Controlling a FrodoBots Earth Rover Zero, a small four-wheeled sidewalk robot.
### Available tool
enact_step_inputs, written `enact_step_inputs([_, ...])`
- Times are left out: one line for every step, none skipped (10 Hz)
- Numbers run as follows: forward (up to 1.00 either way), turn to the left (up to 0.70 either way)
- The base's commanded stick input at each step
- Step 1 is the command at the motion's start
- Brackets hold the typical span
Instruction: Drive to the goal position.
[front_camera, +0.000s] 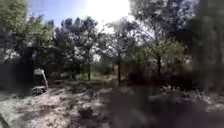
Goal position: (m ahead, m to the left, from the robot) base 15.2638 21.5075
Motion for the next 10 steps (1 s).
enact_step_inputs([0.85, 0.30])
enact_step_inputs([0.85, 0.09])
enact_step_inputs([0.85, 0.00])
enact_step_inputs([0.85, 0.00])
enact_step_inputs([0.85, 0.00])
enact_step_inputs([0.85, 0.00])
enact_step_inputs([0.85, 0.00])
enact_step_inputs([0.85, 0.00])
enact_step_inputs([0.85, 0.00])
enact_step_inputs([0.85, 0.04])
